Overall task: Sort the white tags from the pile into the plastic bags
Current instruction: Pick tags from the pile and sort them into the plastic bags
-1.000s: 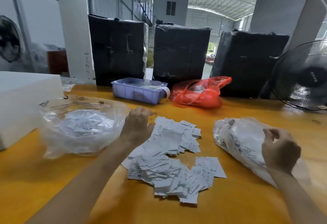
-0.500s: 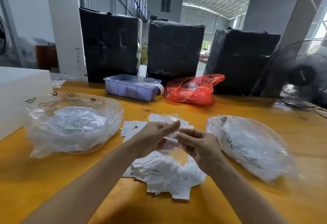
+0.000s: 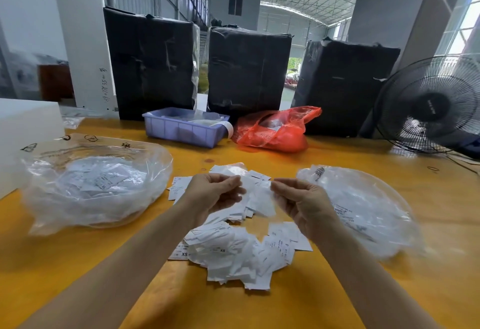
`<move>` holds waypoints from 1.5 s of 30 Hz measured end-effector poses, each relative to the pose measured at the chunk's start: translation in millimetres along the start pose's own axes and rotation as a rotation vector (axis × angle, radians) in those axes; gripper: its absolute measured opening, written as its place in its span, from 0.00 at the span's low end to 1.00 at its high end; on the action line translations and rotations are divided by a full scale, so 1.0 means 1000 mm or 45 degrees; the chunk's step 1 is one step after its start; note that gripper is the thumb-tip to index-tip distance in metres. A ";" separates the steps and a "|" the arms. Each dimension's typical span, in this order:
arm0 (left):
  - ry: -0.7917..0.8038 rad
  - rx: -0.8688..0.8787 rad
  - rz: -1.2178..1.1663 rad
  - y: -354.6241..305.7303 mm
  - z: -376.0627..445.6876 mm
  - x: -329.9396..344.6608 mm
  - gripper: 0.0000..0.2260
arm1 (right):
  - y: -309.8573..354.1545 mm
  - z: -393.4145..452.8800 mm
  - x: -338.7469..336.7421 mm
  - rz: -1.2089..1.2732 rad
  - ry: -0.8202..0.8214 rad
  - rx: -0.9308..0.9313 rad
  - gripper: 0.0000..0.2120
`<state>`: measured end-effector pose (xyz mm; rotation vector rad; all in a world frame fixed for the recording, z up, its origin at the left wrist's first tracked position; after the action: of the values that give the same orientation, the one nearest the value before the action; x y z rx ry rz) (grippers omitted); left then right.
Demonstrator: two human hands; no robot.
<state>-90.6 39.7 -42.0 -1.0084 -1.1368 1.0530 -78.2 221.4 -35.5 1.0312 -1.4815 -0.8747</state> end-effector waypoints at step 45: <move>-0.015 -0.078 -0.017 0.011 0.002 0.001 0.10 | -0.014 0.008 -0.019 -1.375 0.037 0.100 0.02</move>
<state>-94.0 43.0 -52.1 -1.0428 -1.1903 1.0198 -83.4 234.2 -56.0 1.9365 -0.8571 -1.5195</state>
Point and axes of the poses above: each hand's wrist, its own z-axis towards the middle knuckle, its own x-axis out of the palm, y = z × x, the point moved 7 cm from there along z, towards the middle knuckle, and after that the axes turned 11 degrees about x, right-handed, at the moved point
